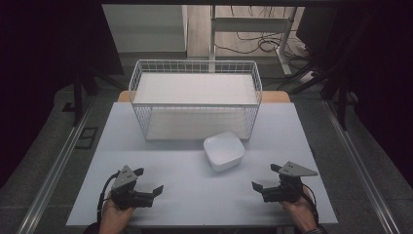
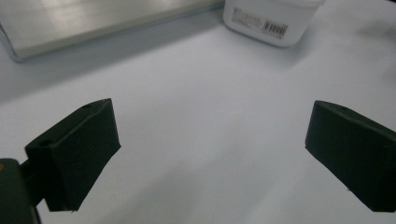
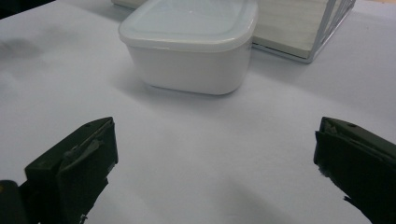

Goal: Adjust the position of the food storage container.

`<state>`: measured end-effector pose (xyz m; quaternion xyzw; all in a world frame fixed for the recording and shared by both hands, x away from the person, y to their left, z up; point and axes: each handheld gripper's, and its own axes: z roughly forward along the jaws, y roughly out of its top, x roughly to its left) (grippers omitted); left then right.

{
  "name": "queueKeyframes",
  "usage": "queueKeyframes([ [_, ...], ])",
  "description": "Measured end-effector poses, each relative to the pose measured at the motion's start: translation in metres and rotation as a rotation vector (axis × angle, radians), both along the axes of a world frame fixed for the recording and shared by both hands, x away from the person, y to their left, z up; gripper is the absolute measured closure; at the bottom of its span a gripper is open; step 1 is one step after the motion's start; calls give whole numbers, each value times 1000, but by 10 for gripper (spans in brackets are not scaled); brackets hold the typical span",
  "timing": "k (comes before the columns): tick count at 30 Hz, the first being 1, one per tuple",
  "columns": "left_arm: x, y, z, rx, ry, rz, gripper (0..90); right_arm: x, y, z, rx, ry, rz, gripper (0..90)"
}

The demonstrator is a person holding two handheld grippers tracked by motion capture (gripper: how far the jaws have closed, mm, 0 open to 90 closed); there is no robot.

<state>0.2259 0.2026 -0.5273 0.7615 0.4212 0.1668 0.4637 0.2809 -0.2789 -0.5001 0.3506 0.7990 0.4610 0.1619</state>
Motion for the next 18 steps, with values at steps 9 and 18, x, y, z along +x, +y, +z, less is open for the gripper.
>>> queueKeyframes([
  [9,-1,-8,0,47,-5,-24,25,1,3,-1,-16,11,13,3],
  [18,-1,-7,1,8,22,-23,10,1,6,-2,-38,20,8,4],
])
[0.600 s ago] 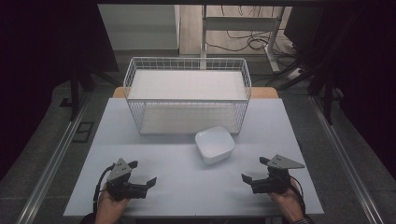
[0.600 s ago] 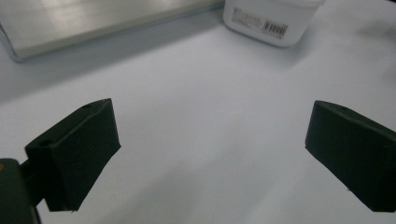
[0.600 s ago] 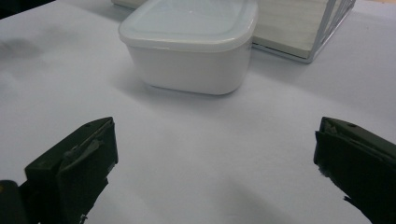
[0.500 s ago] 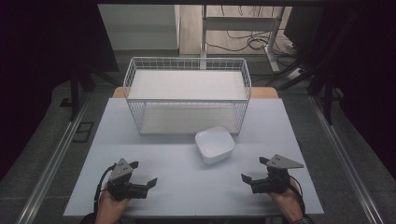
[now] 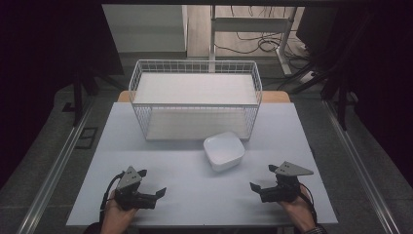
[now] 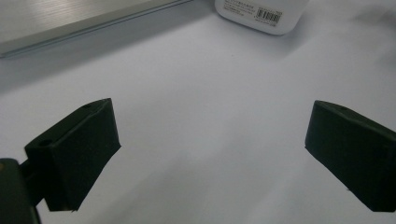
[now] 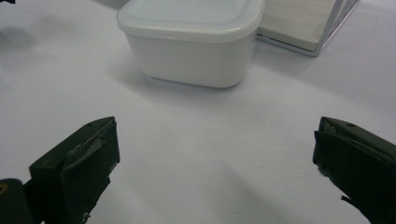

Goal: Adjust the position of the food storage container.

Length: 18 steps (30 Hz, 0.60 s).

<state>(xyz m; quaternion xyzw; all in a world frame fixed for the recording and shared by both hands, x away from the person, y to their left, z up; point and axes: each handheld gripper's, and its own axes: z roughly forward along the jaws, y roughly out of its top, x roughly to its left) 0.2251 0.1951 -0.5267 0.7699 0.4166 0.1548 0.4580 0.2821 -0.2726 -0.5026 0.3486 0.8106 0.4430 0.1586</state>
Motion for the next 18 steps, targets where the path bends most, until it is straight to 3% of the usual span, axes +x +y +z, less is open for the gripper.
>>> queueKeyframes([
  [4,1,-3,1,-40,7,-31,3,2,3,-4,-8,32,-8,0],
  [10,6,-6,1,-45,25,-42,71,5,5,-1,17,27,-17,0],
  [13,9,-11,3,-19,8,-44,145,10,7,3,0,22,-14,25],
  [15,13,-18,5,23,-15,-40,185,13,8,4,0,36,-8,58],
  [18,17,-22,5,26,-19,-43,242,17,10,5,-14,44,11,89],
])
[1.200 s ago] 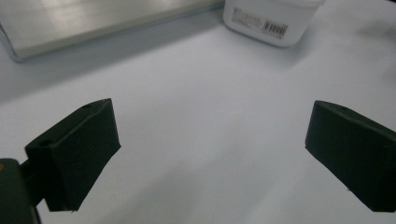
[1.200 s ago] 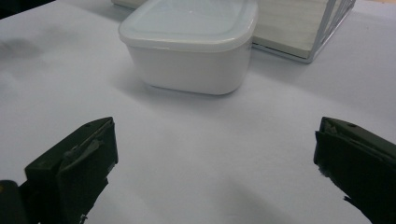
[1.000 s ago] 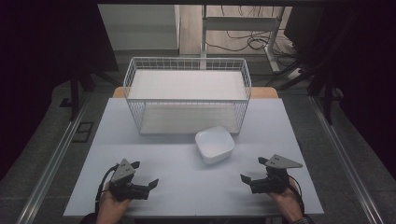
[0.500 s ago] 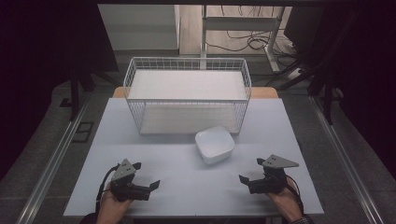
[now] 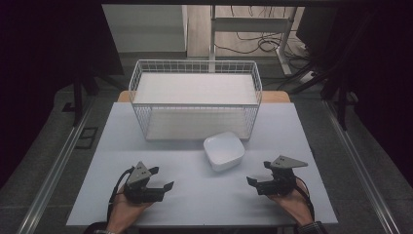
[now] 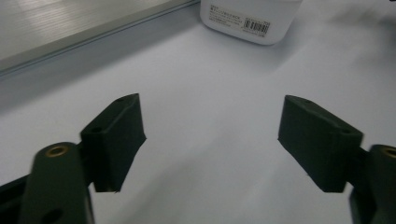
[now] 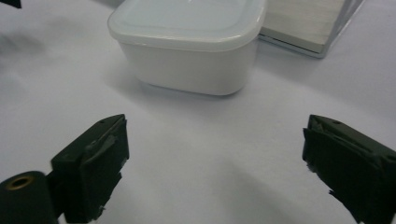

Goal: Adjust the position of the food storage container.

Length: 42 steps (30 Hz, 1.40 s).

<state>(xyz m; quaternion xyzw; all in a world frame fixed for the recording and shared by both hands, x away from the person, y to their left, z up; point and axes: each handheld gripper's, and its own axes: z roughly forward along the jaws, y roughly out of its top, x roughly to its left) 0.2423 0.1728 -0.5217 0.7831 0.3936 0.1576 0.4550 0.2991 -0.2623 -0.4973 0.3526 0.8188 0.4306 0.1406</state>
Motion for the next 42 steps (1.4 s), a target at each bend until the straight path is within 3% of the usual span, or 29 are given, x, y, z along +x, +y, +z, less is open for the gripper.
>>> queueKeyframes([
  [7,12,-6,1,-28,10,-22,395,11,6,2,-27,1,0,200],
  [10,18,-12,0,20,-5,-28,443,19,8,3,-32,11,-25,301],
  [11,22,-17,0,61,-21,-34,469,25,7,3,-15,30,-23,377],
  [15,31,-26,0,100,-45,-43,535,35,7,1,-2,65,14,499],
  [18,41,-34,1,97,-52,-51,605,44,9,3,-31,43,10,610],
  [19,48,-39,1,92,-46,-58,661,51,10,5,-43,16,2,686],
  [23,58,-52,-1,87,-37,-71,723,60,12,7,-57,3,-7,789],
  [25,65,-61,-3,93,-32,-82,806,68,14,6,-80,-4,-8,876],
  [29,75,-71,-5,95,-32,-88,900,81,21,5,-98,-16,-21,892],
  [35,93,-80,-10,64,-12,-63,900,101,33,1,-103,-20,-15,892],
  [42,107,-89,-14,84,2,-72,900,112,41,-5,-85,6,19,893],
])
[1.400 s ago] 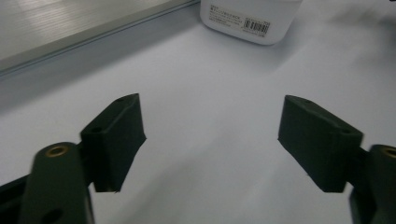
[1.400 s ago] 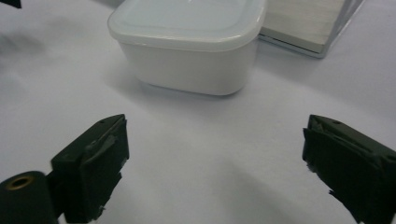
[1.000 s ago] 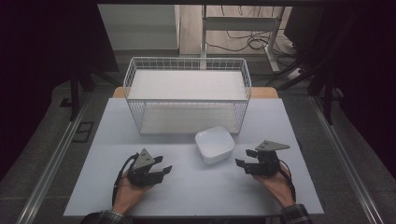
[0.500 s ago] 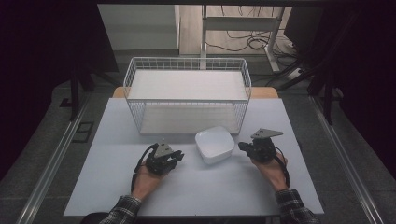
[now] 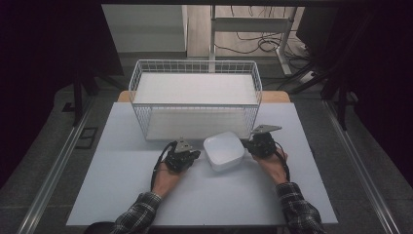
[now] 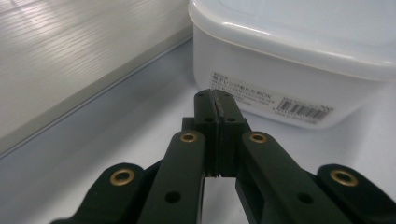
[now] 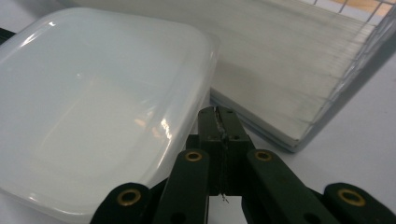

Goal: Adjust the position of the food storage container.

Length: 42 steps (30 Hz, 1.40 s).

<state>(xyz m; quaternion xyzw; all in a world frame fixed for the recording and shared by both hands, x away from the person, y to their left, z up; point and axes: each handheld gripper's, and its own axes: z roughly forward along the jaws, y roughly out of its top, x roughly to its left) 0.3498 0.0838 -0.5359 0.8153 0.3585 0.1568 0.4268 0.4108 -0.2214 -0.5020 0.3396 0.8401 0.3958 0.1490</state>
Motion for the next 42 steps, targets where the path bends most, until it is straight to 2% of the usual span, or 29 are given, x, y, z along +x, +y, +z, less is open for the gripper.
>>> queueKeyframes([
  [3,0,-1,0,-3,2,0,900,-2,1,-1,-5,8,9,893],
  [5,-1,1,2,11,1,-6,900,-5,2,0,8,20,16,892],
  [7,-2,2,4,2,5,-6,900,-10,7,1,12,29,42,892],
  [9,-3,4,6,20,4,-1,900,-12,10,1,8,29,50,893],
  [10,-3,6,7,21,9,0,900,-15,13,1,-2,26,49,892],
  [11,-4,8,7,1,17,9,900,-17,15,1,-9,26,55,893],
  [13,-5,14,8,-10,36,9,900,-21,18,1,2,38,67,893],
  [16,-11,23,11,16,56,-11,900,-31,25,0,1,57,85,893],
  [21,-19,30,11,24,84,-21,900,-43,31,-1,6,81,117,893],
  [25,-28,38,12,27,108,-29,900,-52,36,0,-3,83,142,892],
  [30,-31,42,13,41,107,-19,900,-58,39,1,9,87,162,893],
  [33,-33,46,14,12,118,-9,900,-63,44,2,-4,78,177,893],
  [38,-34,45,14,4,122,-13,900,-63,44,2,-12,66,175,892],
  [42,-35,42,14,16,115,-16,900,-61,41,1,-7,62,166,892],
])
